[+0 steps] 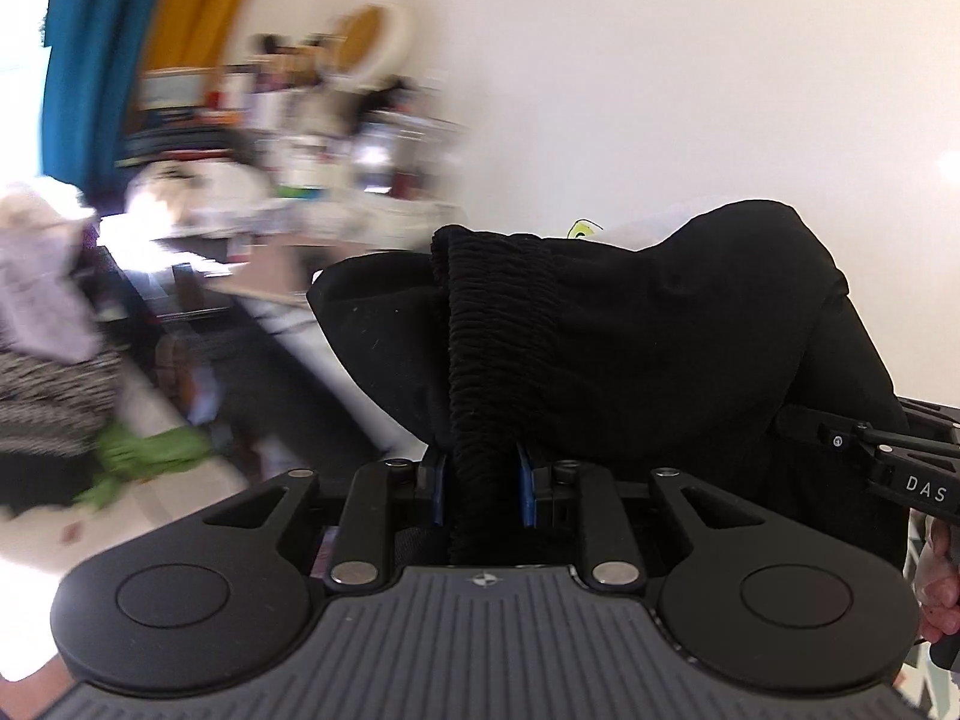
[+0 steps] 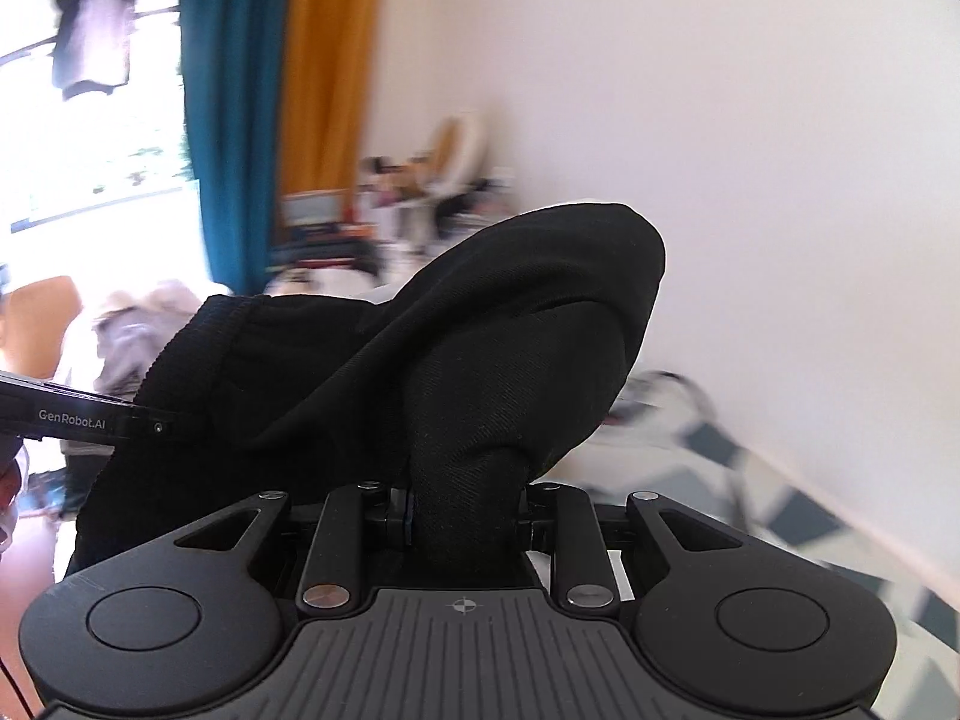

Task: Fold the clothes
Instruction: 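Lift the folded pants with the left gripper and carry them to the tan armchair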

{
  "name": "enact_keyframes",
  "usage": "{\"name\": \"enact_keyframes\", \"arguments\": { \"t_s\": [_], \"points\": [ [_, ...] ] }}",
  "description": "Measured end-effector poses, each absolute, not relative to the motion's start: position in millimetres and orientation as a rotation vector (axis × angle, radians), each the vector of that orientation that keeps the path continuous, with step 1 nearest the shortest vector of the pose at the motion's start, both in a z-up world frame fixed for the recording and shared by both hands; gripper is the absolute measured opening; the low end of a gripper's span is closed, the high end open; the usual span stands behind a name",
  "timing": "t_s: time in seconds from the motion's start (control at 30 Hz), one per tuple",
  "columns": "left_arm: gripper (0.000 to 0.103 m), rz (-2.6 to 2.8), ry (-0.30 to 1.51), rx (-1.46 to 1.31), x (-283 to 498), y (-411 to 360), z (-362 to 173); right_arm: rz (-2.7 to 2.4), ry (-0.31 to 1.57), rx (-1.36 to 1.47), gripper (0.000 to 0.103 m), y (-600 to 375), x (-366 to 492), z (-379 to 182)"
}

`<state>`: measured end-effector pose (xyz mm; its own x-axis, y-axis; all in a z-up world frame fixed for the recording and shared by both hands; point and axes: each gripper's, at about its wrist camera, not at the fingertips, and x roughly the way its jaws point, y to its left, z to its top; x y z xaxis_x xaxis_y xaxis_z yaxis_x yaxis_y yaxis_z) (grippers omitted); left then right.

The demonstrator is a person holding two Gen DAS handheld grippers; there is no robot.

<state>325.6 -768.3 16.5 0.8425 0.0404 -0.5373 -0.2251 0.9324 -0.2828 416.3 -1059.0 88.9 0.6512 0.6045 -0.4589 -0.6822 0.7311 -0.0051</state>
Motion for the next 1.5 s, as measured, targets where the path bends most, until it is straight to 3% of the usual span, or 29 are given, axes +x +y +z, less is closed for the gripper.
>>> {"name": "enact_keyframes", "arguments": {
  "t_s": [0.47,0.8,1.13,1.5],
  "points": [
    [0.022,0.599,0.591,-0.423,100,-556,35,1.170,0.519,-0.240,0.021,-719,256,99],
    [0.022,0.772,0.621,-0.477,22,-477,20,1.368,0.561,-0.309,0.021,-539,134,78],
    [0.022,0.864,0.633,-0.561,-22,-379,-7,1.448,0.616,-0.363,0.021,-440,148,58],
    [0.022,0.930,0.697,-0.584,-12,-208,-12,1.511,0.656,-0.367,0.021,-240,189,26]
  ]
}}
